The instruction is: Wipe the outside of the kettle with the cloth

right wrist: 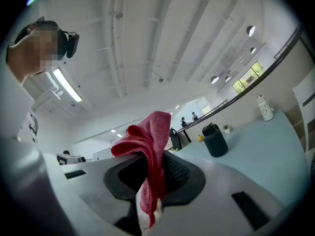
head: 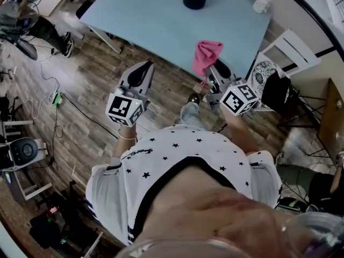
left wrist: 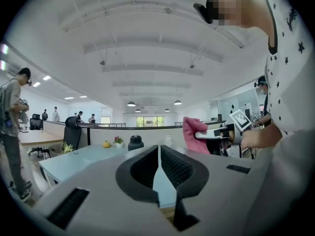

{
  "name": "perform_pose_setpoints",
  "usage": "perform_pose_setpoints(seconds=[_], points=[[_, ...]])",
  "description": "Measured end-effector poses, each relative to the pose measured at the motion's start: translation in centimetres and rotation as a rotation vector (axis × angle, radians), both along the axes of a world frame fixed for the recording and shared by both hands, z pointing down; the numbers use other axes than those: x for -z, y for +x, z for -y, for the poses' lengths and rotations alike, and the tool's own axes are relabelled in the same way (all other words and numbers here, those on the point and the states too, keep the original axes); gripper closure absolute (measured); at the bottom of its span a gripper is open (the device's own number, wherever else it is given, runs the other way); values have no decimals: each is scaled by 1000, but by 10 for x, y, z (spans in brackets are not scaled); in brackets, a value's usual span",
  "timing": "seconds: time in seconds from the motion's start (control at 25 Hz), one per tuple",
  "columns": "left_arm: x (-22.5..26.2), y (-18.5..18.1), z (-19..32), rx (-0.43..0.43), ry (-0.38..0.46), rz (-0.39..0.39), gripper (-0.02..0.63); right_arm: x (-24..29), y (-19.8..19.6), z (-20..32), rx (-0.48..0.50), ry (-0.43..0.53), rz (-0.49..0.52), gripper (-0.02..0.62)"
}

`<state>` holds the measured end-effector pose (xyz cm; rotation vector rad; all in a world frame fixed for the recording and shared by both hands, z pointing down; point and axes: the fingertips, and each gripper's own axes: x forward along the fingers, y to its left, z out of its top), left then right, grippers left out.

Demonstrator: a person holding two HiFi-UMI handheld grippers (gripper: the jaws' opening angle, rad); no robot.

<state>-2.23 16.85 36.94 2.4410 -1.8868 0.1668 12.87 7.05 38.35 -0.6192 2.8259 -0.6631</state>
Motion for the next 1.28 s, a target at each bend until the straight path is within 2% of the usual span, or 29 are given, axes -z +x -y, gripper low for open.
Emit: perform_pose_setpoints(seconds=[0.28, 0.68, 1.0, 1.28], points=[[-9, -8, 63, 7, -28, -6, 566, -8, -13, 69, 15, -25, 17, 522], [2, -4, 164, -15, -8, 7, 566, -9, -4, 163, -22, -63, 40, 522], [4, 6, 197, -56, -14, 13, 566, -13, 10, 198, -77, -88, 41, 522], [-3, 12, 246, -100, -41, 13, 566, -16, 13, 269, -130, -135, 32, 522]])
